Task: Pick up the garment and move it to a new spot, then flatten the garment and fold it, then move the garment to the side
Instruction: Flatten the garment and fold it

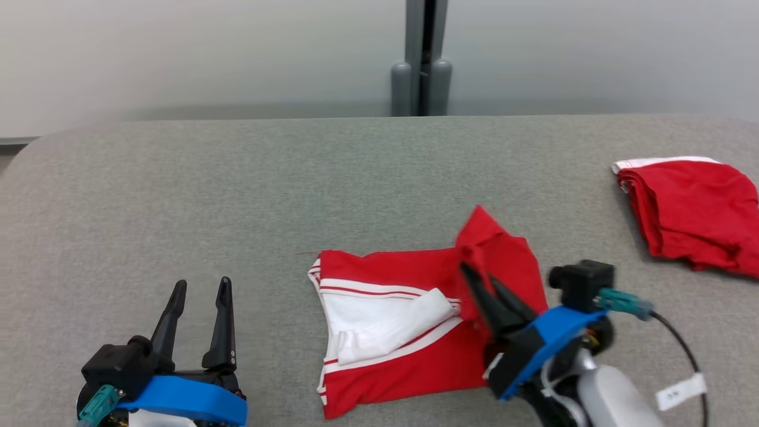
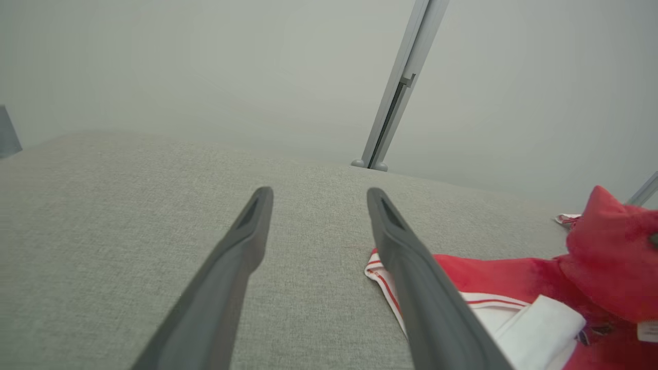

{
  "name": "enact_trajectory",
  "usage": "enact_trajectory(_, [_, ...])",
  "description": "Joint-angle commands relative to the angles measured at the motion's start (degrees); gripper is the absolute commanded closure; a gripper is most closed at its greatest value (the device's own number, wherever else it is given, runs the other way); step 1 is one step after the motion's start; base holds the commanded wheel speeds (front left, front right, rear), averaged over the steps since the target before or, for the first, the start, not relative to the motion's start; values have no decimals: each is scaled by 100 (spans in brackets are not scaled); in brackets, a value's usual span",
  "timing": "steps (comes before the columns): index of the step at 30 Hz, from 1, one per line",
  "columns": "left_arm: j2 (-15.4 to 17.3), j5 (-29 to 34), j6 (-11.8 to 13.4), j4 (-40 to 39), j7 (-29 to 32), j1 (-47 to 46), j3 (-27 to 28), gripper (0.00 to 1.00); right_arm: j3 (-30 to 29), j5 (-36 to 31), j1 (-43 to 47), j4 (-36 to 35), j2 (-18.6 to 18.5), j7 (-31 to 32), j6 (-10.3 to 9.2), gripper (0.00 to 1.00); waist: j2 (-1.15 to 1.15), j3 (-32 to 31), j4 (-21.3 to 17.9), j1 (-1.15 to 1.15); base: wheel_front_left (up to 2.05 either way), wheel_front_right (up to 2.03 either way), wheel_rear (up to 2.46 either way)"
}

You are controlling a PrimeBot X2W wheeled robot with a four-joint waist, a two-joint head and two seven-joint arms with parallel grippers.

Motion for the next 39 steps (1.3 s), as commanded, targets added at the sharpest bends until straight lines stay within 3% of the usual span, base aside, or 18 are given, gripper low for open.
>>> enact_trajectory(1, [25,11,18,-21,22,-67,-15,0,166,138,-111,89,6,-61,2,100,0,20,70,0,0,0,0])
enact_trajectory(7, [-15,10,53,-63,39,-83,-54,0,1288,694,-699,1027,-2,-349,2,100,0,5,394,0,0,0,0])
enact_trajectory(14, [-71,-6,83,-55,16,-61,-77,0,1919,1024,-1296,2161,2,-726,2,100,0,36,622,0,0,0,0])
enact_trajectory(16, [-82,-1,85,-52,12,-70,-83,0,2141,1143,-1447,2337,7,-805,2,54,0,53,644,0,0,0,0])
enact_trajectory(17, [-83,2,92,-50,9,-73,-86,0,2282,1227,-1508,2378,8,-853,2,17,0,62,648,0,0,0,0])
enact_trajectory(18, [-87,6,99,-49,5,-72,-88,0,2423,1298,-1577,2407,7,-891,2,0,0,71,645,0,0,0,0])
enact_trajectory(23, [-118,29,110,-51,10,-110,-141,0,2997,1641,-1847,2527,-2,-1095,2,0,0,92,597,0,0,0,0])
enact_trajectory(28, [-99,42,126,-82,13,-115,-172,0,3075,1579,-2040,2815,-2,-1532,2,0,0,102,509,0,0,0,0])
enact_trajectory(35, [-69,81,90,-93,34,-157,-253,0,2553,1117,-2189,3297,0,-2084,2,0,0,47,344,0,0,0,0])
enact_trajectory(39, [-97,67,101,-12,33,-197,-262,0,1843,580,-2113,3501,-1,-2216,2,0,0,-70,223,0,0,0,0])
